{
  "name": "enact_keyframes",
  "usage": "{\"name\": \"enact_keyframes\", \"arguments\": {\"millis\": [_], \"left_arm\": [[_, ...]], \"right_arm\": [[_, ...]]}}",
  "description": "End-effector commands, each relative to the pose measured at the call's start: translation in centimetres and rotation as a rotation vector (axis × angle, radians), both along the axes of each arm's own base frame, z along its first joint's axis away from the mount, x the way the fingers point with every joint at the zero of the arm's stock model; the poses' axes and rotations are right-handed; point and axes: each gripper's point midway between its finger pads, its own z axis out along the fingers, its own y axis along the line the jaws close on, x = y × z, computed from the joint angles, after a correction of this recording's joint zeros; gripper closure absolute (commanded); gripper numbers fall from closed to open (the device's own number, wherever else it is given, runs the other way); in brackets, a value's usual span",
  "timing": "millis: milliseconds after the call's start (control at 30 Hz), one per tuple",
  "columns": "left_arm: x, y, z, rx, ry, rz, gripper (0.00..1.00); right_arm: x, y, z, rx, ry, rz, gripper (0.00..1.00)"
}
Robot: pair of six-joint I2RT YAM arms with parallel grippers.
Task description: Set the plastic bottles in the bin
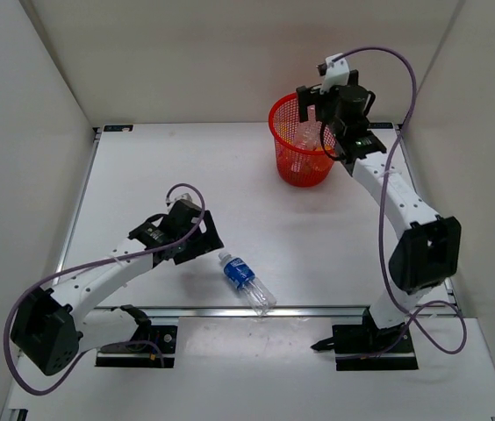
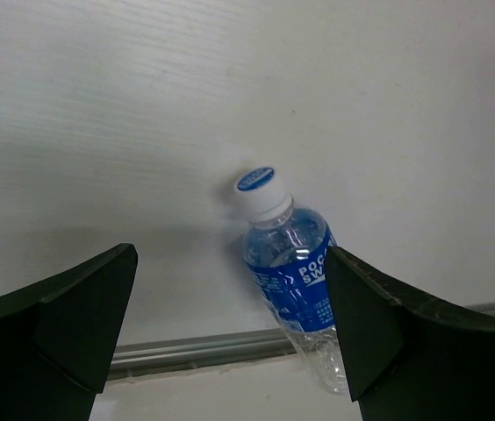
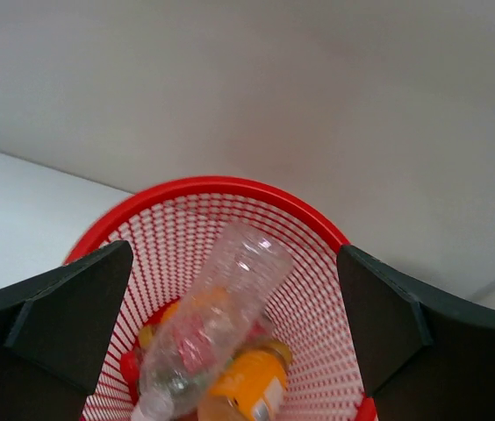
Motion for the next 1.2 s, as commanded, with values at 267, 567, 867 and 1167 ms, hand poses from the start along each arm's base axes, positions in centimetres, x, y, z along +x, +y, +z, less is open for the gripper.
{"name": "enact_keyframes", "arguments": {"millis": [267, 567, 867, 1167], "left_arm": [[-1.8, -9.3, -0.5, -0.042, 0.021, -0.184, 0.01], [-2.6, -9.6, -4.0, 0.081, 0.129, -0.178, 0.01], [-3.9, -11.5, -6.1, 0.069, 0.2, -0.218, 0.01], [-3.6, -12.3, -6.3, 0.047, 0.195, -0.225, 0.26]], "right_arm": [[-15.2, -8.9, -2.1, 0.308, 0.161, -0.134, 0.01], [-21.5, -13.5, -6.8, 0.242, 0.245, -0.293, 0.01], [-23.7, -15.5, -11.1, 0.258, 0.321, -0.357, 0.0], [-25.0, -16.2, -14.2, 0.265, 0.371, -0.397, 0.0]]}}
